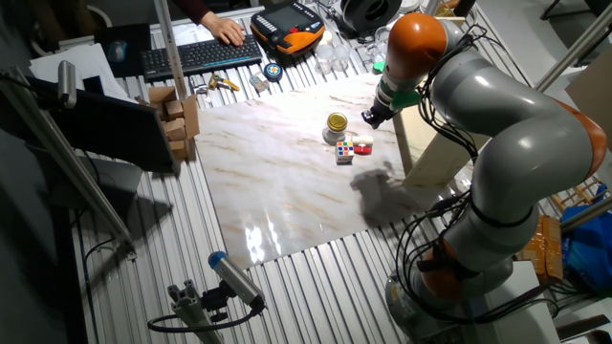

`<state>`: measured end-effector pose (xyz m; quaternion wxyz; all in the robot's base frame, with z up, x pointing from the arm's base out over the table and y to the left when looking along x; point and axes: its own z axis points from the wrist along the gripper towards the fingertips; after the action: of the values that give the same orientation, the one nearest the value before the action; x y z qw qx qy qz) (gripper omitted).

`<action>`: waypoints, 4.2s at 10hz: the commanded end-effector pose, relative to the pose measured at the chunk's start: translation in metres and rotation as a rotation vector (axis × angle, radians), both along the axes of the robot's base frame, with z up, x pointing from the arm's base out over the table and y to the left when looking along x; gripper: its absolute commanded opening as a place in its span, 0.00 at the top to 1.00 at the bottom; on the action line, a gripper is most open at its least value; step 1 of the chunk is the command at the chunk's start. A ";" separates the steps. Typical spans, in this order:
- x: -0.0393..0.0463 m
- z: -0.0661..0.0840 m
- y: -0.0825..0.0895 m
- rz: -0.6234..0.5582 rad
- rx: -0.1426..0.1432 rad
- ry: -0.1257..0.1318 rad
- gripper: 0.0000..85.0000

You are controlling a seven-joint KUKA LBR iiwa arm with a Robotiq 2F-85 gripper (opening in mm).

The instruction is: Take the object down from the shelf

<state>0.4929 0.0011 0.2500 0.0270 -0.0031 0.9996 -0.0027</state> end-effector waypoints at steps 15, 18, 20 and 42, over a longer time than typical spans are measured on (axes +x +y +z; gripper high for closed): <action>-0.0006 -0.001 0.000 0.005 -0.001 0.002 1.00; -0.0004 -0.001 0.000 0.005 -0.001 0.002 1.00; -0.0004 -0.001 0.000 0.005 -0.001 0.000 1.00; -0.0023 -0.005 0.001 -0.013 -0.011 -0.011 1.00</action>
<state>0.4906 0.0019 0.2453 0.0324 0.0035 0.9994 -0.0080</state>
